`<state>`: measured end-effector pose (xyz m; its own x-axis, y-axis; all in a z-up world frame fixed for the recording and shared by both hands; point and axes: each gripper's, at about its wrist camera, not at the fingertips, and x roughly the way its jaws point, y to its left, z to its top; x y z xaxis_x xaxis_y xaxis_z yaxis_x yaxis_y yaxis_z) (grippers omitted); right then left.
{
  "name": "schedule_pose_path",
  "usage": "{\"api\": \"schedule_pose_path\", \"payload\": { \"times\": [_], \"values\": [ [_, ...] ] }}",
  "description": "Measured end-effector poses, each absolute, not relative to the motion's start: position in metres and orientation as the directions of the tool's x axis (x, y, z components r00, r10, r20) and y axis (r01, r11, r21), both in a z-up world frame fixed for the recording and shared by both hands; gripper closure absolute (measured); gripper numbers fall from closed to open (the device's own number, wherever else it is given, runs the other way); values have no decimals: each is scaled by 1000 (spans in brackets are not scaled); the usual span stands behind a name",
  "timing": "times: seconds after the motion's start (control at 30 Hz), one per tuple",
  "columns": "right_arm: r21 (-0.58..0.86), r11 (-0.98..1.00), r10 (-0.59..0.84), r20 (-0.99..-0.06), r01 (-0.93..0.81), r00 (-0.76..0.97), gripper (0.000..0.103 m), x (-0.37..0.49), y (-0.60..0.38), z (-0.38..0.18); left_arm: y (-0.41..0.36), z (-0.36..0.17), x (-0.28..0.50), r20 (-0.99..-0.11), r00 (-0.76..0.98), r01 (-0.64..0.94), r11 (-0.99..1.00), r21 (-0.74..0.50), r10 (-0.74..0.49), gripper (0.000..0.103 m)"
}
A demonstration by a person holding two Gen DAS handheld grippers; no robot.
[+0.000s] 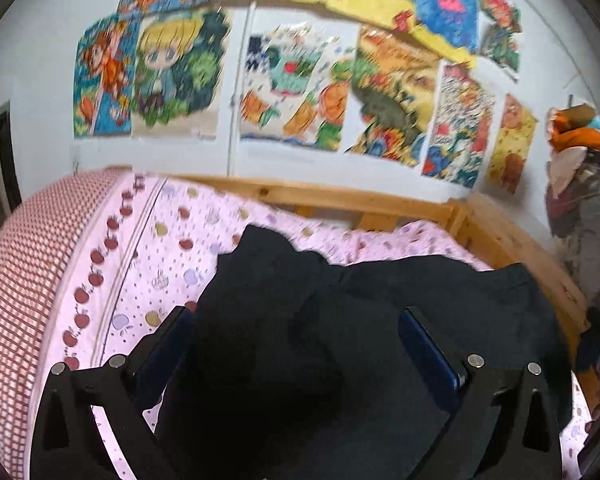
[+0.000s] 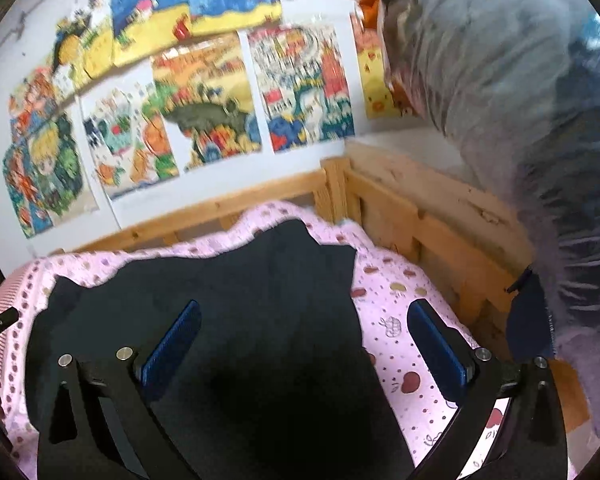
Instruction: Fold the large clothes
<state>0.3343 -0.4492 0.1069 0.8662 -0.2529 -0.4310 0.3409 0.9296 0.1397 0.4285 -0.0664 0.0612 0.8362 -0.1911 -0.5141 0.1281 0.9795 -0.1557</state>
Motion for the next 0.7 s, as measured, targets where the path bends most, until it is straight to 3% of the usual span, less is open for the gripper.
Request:
{"api": "schedule_pose_path", "payload": {
  "times": [0.23,0.7],
  "values": [
    [119,952,-231,-318,281,919,2,301,-410,136,-83,95,376,-423,878,202,975,-93,-223,0],
    [37,979,-188,-237,202,953,2,224,-346,167,-89,125,289,-352,884,298,951,-81,-307,0]
  ]
}}
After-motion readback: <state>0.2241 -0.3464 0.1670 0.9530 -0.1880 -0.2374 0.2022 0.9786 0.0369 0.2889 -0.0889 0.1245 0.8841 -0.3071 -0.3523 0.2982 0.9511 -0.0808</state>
